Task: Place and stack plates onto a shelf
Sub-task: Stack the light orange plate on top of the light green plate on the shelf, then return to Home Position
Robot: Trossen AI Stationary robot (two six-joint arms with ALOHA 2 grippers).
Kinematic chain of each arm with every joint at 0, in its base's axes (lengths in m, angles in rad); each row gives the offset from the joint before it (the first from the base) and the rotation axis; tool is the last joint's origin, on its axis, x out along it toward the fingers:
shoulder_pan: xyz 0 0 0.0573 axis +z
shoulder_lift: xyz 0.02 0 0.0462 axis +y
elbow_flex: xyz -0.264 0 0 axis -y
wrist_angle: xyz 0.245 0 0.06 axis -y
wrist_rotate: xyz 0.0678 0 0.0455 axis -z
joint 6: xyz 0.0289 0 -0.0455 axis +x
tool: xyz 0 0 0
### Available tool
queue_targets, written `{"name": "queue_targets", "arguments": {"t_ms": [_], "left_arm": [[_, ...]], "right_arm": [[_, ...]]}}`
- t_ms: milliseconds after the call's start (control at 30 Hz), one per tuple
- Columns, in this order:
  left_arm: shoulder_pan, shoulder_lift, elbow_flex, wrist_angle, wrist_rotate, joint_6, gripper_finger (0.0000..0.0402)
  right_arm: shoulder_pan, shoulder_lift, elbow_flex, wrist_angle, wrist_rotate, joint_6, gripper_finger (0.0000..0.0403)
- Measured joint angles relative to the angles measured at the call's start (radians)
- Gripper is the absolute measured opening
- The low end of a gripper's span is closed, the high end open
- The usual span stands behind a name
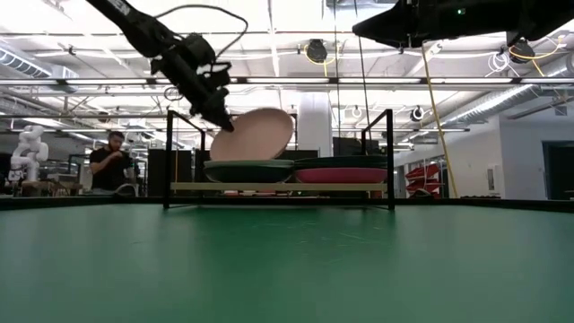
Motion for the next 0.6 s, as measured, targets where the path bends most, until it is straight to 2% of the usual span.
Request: {"name": "queue_targets", "arguments": {"t_ms": [100,600], "left_arm": [[-0.001,0.028,0.0,0.002,0.002,-0.019,0.002],[-0.001,-0.011,0.0,0.004,-0.001,-0.021,0.014]], "right_arm": [[0.0,0.0,0.0,-0.007,0.0,0.0,0.016],[0.0,0.0,0.0,-0.027,0.0,0.0,0.016]]}}
